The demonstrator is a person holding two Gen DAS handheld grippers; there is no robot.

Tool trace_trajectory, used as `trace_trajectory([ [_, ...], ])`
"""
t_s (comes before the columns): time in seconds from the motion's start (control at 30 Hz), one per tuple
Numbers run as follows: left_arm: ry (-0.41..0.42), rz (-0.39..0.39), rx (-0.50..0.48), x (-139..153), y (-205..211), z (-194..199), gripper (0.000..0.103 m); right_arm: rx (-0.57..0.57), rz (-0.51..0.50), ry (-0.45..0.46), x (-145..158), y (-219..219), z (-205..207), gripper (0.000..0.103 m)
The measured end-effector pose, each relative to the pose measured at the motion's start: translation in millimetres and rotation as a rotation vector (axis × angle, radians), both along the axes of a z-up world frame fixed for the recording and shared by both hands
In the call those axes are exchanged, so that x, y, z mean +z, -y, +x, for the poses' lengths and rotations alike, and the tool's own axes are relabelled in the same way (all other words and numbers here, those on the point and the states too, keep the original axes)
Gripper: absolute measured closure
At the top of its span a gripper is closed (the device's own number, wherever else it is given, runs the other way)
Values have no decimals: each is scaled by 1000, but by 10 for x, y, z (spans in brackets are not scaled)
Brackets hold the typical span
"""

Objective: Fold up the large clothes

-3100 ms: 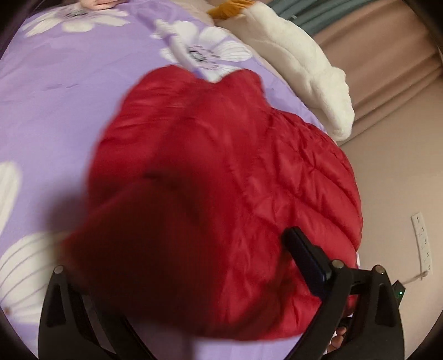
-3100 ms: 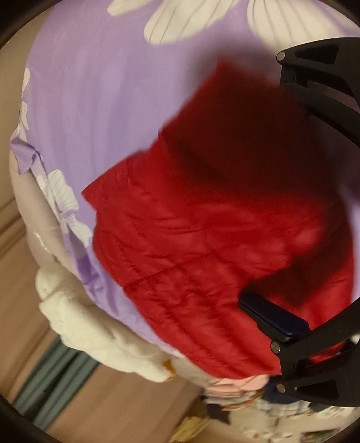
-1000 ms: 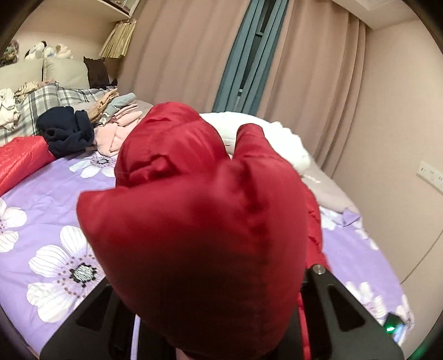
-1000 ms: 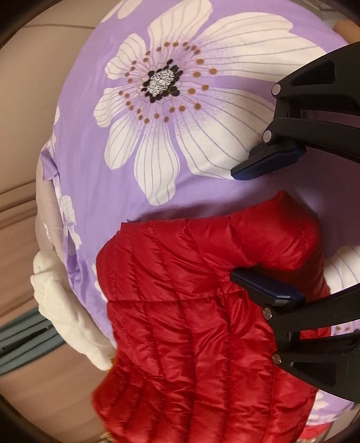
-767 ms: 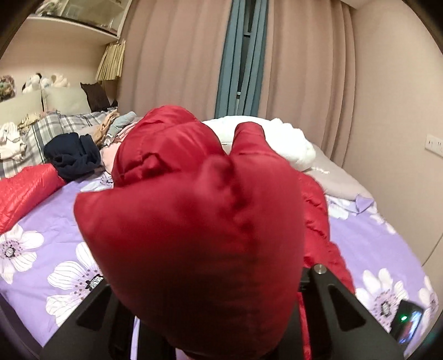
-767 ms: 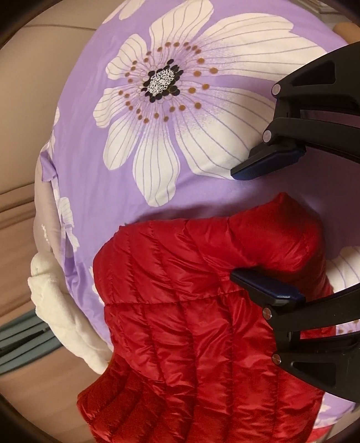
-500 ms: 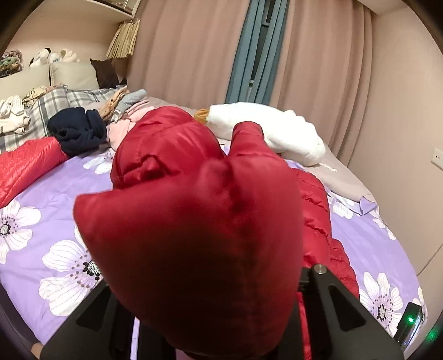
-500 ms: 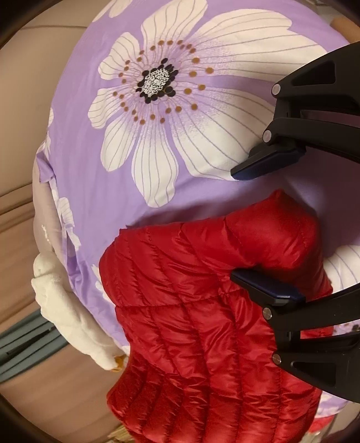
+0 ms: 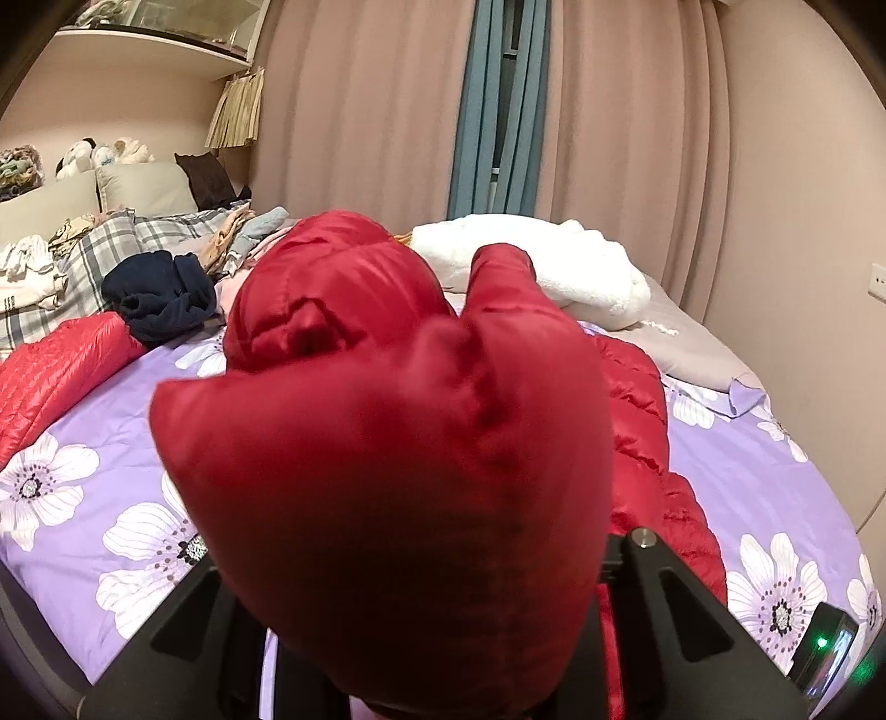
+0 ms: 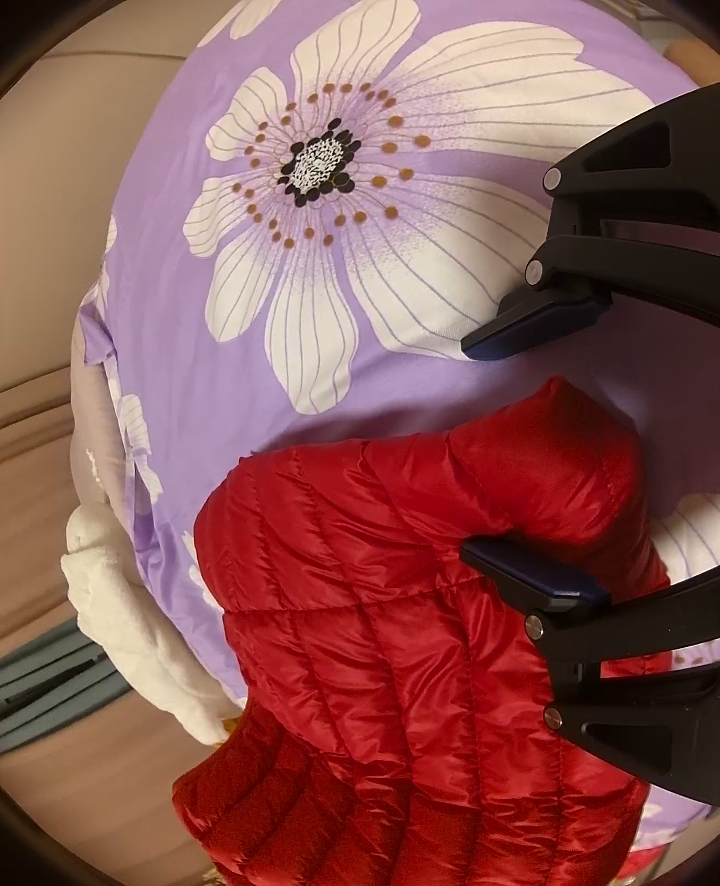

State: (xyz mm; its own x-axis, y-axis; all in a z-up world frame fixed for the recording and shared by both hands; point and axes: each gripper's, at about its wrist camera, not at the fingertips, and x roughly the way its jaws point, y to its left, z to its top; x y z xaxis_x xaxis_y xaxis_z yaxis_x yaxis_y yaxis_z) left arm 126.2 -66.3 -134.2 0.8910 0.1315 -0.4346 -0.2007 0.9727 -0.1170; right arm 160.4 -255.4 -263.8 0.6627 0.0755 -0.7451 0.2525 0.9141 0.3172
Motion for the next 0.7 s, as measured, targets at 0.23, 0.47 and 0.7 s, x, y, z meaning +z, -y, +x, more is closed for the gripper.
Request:
trace_trajectory([
  [0.23, 14, 29, -57, 42, 342, -33, 76, 13, 8, 11, -20, 12, -5, 38],
  [0.47, -78, 69, -197, -99, 1054, 156, 72, 20, 50, 51, -41, 60, -77, 38],
  [0.7, -86, 124, -287, -271, 1456, 47, 72, 44, 200, 81, -28, 362, -261, 38],
])
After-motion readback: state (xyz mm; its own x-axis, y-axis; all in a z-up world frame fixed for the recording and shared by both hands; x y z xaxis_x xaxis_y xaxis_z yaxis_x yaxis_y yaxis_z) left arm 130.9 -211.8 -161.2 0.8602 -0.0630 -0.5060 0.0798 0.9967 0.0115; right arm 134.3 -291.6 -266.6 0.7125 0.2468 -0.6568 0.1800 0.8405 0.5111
